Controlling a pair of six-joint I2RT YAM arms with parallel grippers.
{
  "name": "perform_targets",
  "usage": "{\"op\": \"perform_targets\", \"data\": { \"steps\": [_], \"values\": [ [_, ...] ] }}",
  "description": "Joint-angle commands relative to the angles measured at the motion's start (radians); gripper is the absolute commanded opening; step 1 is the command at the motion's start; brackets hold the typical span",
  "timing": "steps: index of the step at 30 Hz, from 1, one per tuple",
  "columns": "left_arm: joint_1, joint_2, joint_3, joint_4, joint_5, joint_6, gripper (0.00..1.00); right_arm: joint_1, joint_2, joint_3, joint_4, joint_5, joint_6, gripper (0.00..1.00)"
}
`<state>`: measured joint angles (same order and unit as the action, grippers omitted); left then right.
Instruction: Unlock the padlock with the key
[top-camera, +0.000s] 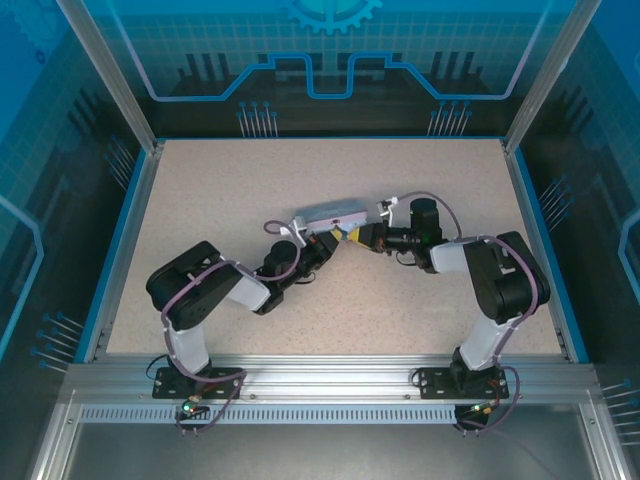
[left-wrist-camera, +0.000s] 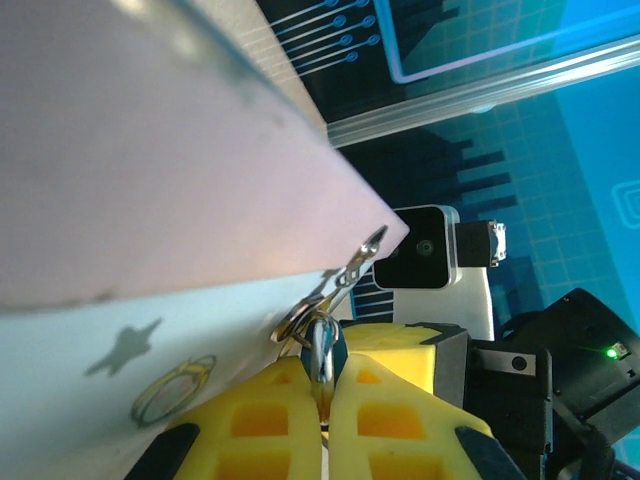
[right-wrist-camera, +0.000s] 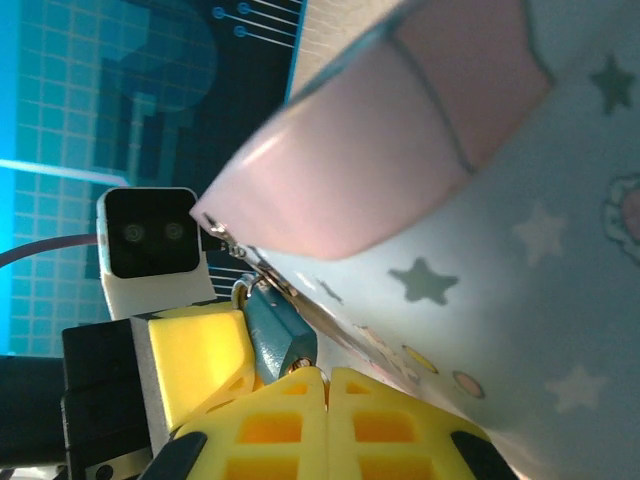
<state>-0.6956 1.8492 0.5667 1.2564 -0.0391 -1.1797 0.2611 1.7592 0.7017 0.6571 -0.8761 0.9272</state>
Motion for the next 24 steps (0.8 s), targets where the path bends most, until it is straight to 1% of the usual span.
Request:
{"op": "perform_targets", "data": {
  "steps": [1,7,8,18,24],
  "values": [
    [-0.053,0.024,0.008,0.113,0.13,-0.008,0.0,0.067,0.02,0.005,-0.005,-0.036,-0.058,0.05],
    [-0.054,0.05,-0.001,0.111,0.125,-0.01,0.0,0.062,0.05,0.006,0.0,-0.03,-0.07,0.05],
    [-0.054,0.058,-0.001,0.111,0.124,-0.012,0.01,0.062,0.055,0.005,0.009,-0.035,-0.067,0.05],
    [-0.057,0.117,-0.02,0.143,0.07,-0.026,0.26,0.067,0.066,-0.051,-0.017,-0.028,-0.073,0.05],
    [-0.062,0.126,-0.044,0.143,0.029,-0.037,0.36,0.078,0.095,-0.1,-0.001,-0.014,-0.054,0.05]
  ]
}}
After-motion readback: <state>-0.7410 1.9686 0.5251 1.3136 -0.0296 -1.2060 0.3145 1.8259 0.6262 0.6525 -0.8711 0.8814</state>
